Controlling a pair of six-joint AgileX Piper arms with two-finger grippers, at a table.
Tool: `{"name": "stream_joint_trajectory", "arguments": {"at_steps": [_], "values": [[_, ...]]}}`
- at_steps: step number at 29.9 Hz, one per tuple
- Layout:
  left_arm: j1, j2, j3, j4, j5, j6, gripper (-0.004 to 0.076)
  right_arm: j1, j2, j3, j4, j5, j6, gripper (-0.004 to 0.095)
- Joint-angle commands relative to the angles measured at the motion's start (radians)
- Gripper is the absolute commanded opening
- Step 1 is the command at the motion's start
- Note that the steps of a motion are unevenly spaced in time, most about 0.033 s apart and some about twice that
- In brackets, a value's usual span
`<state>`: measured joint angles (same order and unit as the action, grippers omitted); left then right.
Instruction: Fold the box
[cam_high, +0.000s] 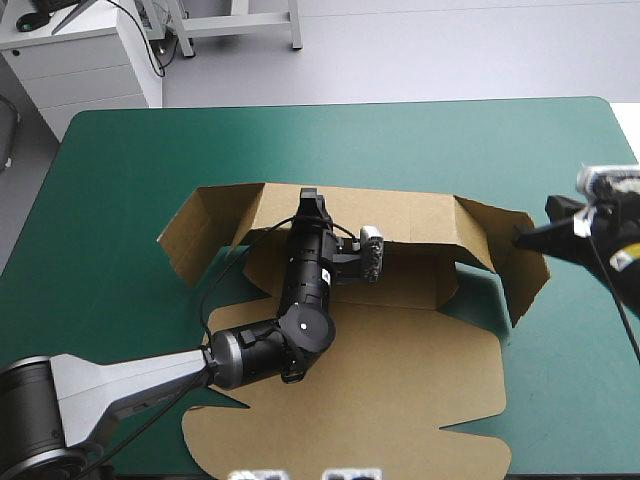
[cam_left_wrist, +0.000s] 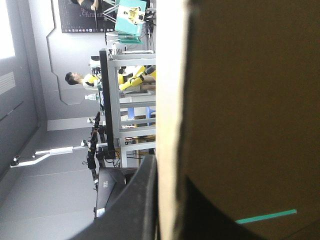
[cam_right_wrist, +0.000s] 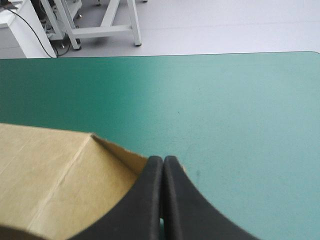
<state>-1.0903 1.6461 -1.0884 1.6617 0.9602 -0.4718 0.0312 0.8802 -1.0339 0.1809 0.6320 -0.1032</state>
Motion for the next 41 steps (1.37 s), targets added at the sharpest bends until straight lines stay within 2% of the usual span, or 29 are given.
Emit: {"name": "stream_joint_trajectory", "arguments": {"at_steps": [1, 5, 12, 19, 23, 24, 30, 33, 36, 41], "values": [[-0.007, -0.049, -0.024, 0.066, 0.06, -0.012, -0.0008, -0.008, 0.173, -0.169, 0.009, 0.004, -0.008, -0.0014], [-0.007, -0.049, -0.024, 0.066, 0.067, -0.012, -0.0008, -0.008, 0.386, -0.34, 0.009, 0.079, -0.006, -0.0014], [-0.007, -0.049, -0.024, 0.059, 0.078, -0.014, -0.0008, -0.008, 0.662, -0.533, 0.031, 0.308, 0.0, -0.0014], [-0.007, -0.049, -0.024, 0.059, 0.08, -0.014, -0.0008, -0.008, 0.681, -0.539, 0.076, 0.44, -0.007, -0.0014], [-0.007, -0.049, -0.024, 0.059, 0.08, -0.014, -0.0008, -0.008, 0.677, -0.537, 0.09, 0.604, -0.039, -0.0014], [-0.007, -0.049, -0.024, 0.059, 0.08, -0.014, -0.0008, -0.008, 0.677, -0.533, 0.092, 0.616, -0.043, -0.0014], [-0.007, -0.049, -0.024, 0.059, 0.09, -0.014, -0.0008, -0.008, 0.584, -0.426, 0.098, 0.616, -0.051, -0.0014], [-0.007, -0.049, -0.024, 0.059, 0.09, -0.014, -0.0008, -0.008, 0.515, -0.326, 0.117, 0.599, -0.101, -0.0014], [-0.007, -0.049, -0.024, 0.059, 0.09, -0.014, -0.0008, -0.008, 0.431, -0.201, 0.18, 0.472, -0.156, -0.0014], [-0.007, -0.049, -0.024, 0.055, 0.09, -0.014, -0.0008, -0.008, 0.332, -0.028, 0.354, 0.262, -0.309, -0.0014]]}}
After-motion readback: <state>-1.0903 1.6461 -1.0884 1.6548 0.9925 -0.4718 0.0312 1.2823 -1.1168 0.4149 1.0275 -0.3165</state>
